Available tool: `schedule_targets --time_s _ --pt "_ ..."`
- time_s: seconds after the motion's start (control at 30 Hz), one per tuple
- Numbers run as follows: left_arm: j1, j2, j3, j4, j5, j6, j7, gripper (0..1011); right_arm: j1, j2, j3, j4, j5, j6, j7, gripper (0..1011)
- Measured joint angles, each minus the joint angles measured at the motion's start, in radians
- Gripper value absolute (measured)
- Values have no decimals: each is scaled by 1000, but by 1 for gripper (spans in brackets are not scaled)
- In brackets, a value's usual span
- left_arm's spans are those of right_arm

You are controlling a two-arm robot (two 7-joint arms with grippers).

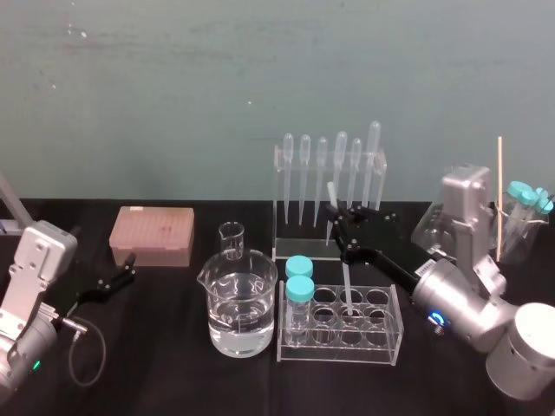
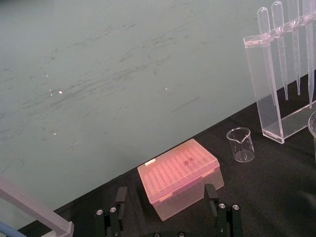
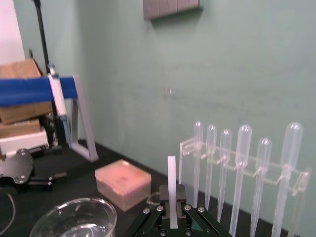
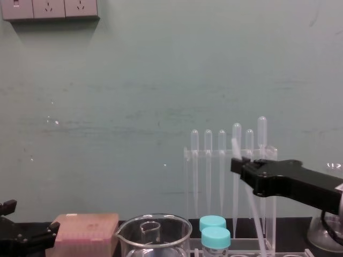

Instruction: Pick up the stirring rod with one hand, then place it down.

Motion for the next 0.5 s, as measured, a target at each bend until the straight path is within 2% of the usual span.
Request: schedule_targets --time_s 0.17,0.3,0.37,0.5 --pt "0 0 0 0 0 0 0 1000 -56 -3 38 -30 7 -106 17 68" --pt "0 0 0 0 0 0 0 1000 -70 -15 70 -54 33 -164 39 68" --pt "0 0 0 0 0 0 0 1000 -70 -20 89 -73 48 -180 54 68" --pt "0 0 0 0 0 0 0 1000 -61 -20 117 -112 82 -177 81 68"
